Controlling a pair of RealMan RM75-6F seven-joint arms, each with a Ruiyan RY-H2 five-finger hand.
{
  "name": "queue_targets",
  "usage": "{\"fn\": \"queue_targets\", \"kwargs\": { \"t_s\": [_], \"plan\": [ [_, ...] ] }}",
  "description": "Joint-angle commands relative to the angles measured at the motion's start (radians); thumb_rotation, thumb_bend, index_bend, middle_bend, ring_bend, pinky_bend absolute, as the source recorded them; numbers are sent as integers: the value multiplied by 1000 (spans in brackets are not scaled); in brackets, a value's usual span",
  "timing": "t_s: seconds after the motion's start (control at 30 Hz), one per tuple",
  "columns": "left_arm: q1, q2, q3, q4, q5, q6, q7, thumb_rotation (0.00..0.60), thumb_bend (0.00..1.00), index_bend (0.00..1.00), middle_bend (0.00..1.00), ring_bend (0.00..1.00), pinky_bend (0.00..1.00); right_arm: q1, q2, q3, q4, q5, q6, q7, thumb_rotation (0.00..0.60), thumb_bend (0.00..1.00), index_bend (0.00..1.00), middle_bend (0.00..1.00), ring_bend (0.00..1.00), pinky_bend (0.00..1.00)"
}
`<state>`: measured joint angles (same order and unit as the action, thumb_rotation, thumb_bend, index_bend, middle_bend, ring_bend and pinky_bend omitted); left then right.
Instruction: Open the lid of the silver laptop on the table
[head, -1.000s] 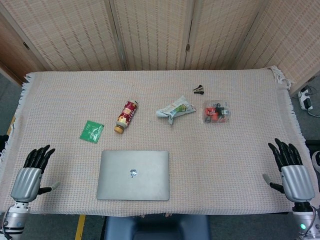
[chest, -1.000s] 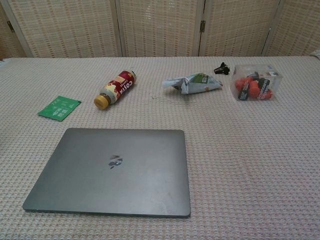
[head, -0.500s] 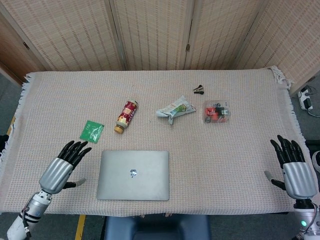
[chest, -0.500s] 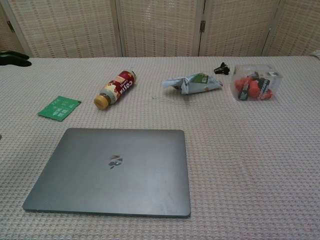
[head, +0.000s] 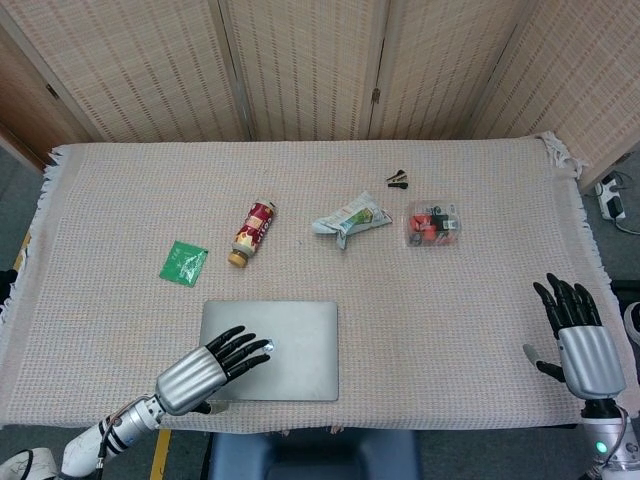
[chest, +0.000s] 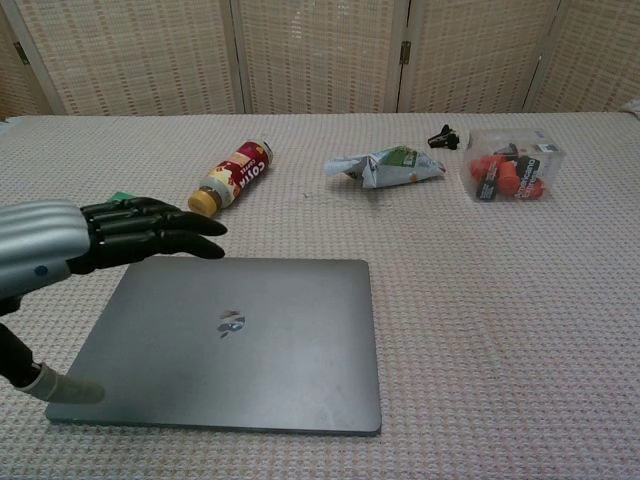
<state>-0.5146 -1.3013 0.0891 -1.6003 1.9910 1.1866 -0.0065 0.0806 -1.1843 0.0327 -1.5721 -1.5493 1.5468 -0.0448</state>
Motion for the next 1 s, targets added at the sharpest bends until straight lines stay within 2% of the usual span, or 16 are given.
{"fn": "queue_targets", "kwargs": {
  "t_s": [0.03,0.47,1.0],
  "plan": [
    [-12,-45,12,8,3,-20,19,600,151,123,68,60,0,2,-4,0,3,-2,-6,2,600,267,0,0,0,0],
    [-51,-211,-10,90,-80,-96,73,600,153,136,74,62,0,6,-16,3,20,-6,-26,21,600,266,0,0,0,0],
    [-65,-334,-24,168,-196,-155,178,600,156,143,74,62,0,5,-24,8,42,1,-35,41,600,267,0,0,0,0]
  ]
}}
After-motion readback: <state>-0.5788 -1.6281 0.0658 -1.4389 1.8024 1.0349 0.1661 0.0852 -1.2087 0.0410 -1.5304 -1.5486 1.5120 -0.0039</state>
